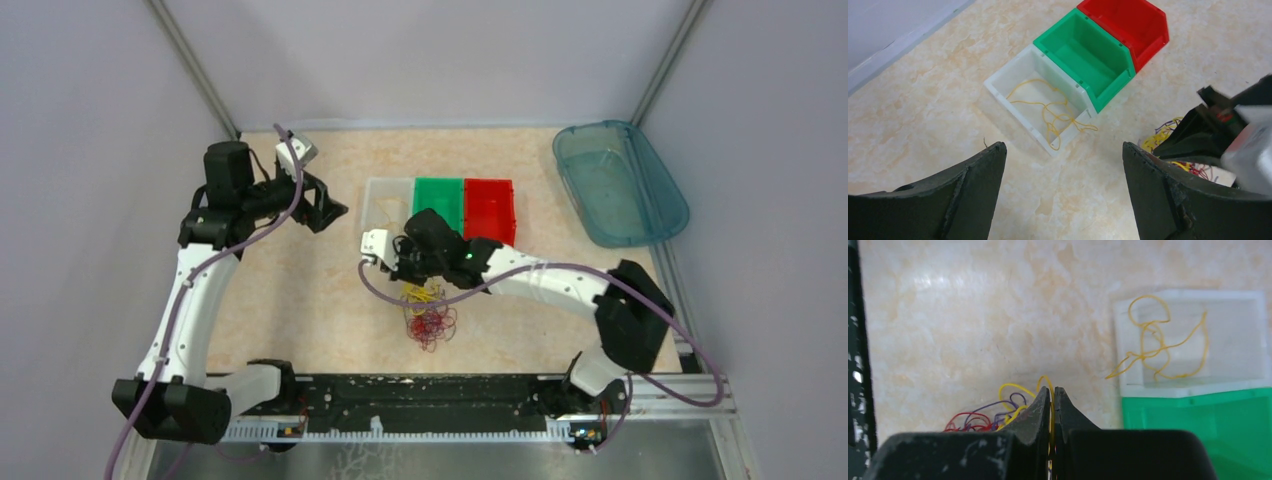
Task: Untangle the cables
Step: Untie the cable.
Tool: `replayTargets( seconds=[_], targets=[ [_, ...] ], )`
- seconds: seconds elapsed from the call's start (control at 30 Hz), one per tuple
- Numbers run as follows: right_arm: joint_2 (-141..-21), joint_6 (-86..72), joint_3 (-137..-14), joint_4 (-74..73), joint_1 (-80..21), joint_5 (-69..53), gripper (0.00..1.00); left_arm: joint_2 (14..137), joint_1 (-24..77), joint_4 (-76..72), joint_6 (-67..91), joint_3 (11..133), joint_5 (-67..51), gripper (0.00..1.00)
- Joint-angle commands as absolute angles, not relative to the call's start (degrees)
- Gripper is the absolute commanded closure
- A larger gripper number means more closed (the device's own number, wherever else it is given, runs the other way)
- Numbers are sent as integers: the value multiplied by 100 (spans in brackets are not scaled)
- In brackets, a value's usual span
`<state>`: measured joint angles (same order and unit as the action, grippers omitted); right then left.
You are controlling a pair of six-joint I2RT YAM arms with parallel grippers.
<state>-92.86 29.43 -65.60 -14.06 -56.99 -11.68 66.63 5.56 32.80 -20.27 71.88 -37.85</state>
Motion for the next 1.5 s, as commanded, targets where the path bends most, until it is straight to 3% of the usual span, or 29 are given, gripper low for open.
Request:
replayTargets(
  seconds=[0.0, 0.37, 0.57, 0.87, 0.97, 1.23, 1.3, 1.47],
  targets=[
    [-8185, 2147, -6138, 70, -5740, -1567, 100, 6244, 528, 3375, -2271, 6820, -4529, 9],
    [-7169, 420, -4845, 2323, -5730, -2166, 100, 5503, 684, 4365, -3424, 5898, -6637, 20],
    [-7252, -28, -4692, 2835, -5730, -2406, 100, 5454, 1485, 4379, -3549, 5564, -6061, 24],
    [-7309, -302, -4700, 3063, -5730, -2574, 100, 5730, 1693, 4102, -3580, 5613, -5585, 34],
    [-7358, -394, -4683, 3154, -5731, -2593, 100, 5819, 1741, 4098, -3581, 5677, -5612, 42],
    [-7505, -520, -4689, 3178, -5731, -2628, 97, 5744, 1767, 4123, -3518, 5778, -5581, 79],
    [-7491, -520, -4638, 3175, -5735, -2525, 88, 5711, 1768, 4205, -3549, 5827, -5545, 90],
    [-7111, -684, -4154, 3515, -5620, -2171, 43, 5490, 1767, 4277, -3520, 5889, -5304, 100]
  ],
)
